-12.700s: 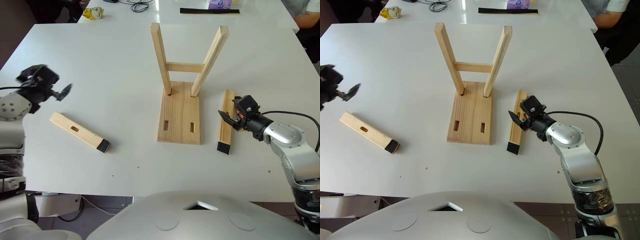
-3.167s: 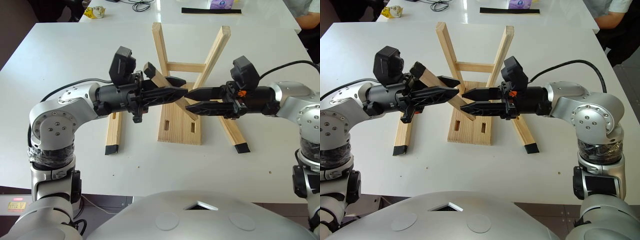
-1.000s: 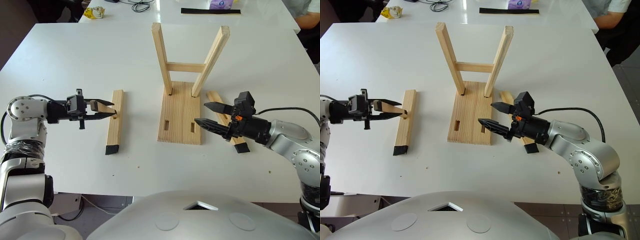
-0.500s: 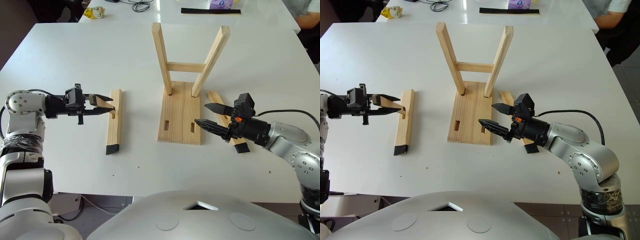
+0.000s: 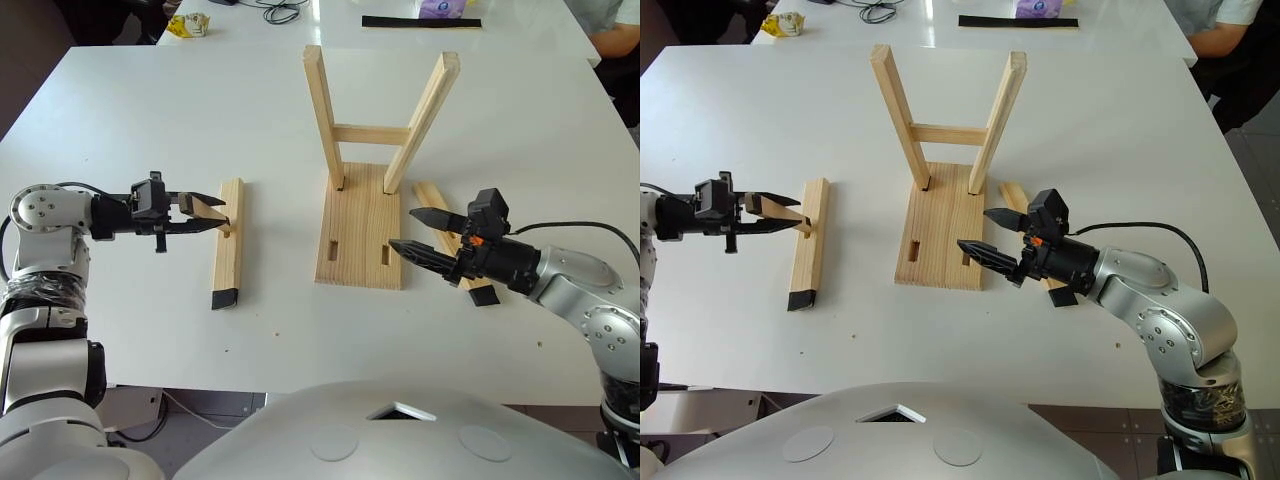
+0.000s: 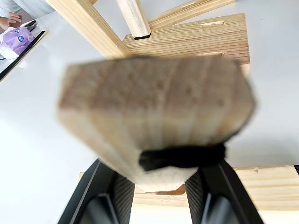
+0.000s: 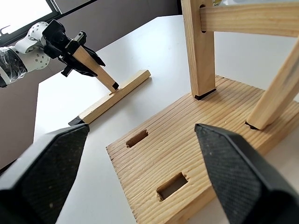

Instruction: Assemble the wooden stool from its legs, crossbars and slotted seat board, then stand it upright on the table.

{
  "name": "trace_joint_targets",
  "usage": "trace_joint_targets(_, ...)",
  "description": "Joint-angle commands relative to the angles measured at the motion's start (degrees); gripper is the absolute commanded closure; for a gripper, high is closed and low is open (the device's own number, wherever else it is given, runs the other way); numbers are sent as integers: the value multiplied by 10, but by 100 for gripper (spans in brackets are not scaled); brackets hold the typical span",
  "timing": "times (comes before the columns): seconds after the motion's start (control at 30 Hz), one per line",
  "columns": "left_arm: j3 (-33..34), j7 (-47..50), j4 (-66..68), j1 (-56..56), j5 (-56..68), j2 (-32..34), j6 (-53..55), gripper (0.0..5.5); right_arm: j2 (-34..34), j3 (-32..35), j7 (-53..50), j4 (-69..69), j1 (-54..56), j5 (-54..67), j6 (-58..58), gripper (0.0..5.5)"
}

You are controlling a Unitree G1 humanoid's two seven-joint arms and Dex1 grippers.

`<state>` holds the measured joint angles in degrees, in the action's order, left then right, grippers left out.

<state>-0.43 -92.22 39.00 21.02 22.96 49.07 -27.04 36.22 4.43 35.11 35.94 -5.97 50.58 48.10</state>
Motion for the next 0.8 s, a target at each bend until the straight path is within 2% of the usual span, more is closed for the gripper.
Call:
trace_joint_targets(0.03, -12, -2, -14, -8, 1, 13, -6, 420, 1, 1, -6, 8, -3, -3, -2, 132)
trace_joint_targets(0.47, -34, -3, -29, -29, 17, 34, 7, 420, 2, 5, -13, 17, -13, 3, 1, 132)
trace_joint_targets(0.8, -56, -2, -87, -75, 39, 54, 92, 420, 16, -2, -5, 13, -6, 2, 9, 132)
